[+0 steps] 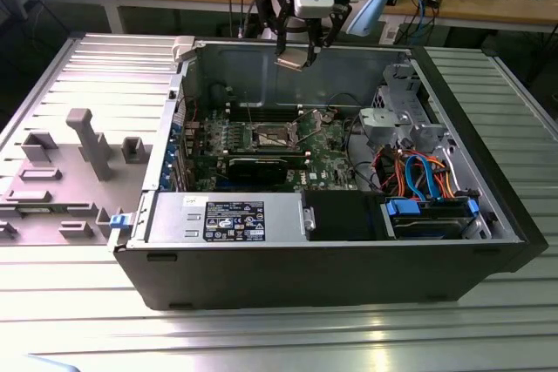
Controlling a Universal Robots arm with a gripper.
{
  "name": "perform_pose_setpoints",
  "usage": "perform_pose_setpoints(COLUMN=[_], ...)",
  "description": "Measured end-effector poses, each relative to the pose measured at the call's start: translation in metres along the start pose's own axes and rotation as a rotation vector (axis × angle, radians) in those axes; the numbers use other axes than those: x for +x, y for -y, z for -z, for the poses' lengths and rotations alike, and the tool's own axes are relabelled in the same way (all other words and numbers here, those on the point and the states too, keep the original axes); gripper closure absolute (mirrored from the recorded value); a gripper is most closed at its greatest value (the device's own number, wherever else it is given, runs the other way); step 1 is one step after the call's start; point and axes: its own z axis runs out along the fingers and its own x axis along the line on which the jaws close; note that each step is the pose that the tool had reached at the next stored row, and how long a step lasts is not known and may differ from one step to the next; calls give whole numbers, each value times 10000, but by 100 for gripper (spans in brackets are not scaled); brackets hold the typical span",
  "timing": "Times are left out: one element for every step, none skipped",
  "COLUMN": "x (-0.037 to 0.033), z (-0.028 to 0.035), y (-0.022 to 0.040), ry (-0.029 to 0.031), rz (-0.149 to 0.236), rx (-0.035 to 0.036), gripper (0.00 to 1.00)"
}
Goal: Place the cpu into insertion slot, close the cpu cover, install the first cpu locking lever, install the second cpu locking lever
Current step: 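Place the cpu into insertion slot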
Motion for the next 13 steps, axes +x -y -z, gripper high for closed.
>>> perform_pose_setpoints(x=[0, 0, 0, 0, 0, 0, 0, 0, 0, 0, 0, 0, 0], z=[0, -1, -1, -1, -1, -1, -1, -1, -1, -1, -1, -1, -1], y=[0, 0, 0, 0, 0, 0, 0, 0, 0, 0, 0, 0, 0], ry=[4, 10, 14, 17, 20, 22, 23, 24, 24, 24, 24, 24, 24], rz=[-52, -115, -160, -199, -233, -256, -266, -269, -272, -275, -275, -274, -275], rx=[-2, -3, -4, -4, -6, -5, -6, -6, -6, -6, -6, -6, -6], gripper=[46, 46, 46, 46, 46, 46, 46, 46, 46, 46, 46, 46, 46])
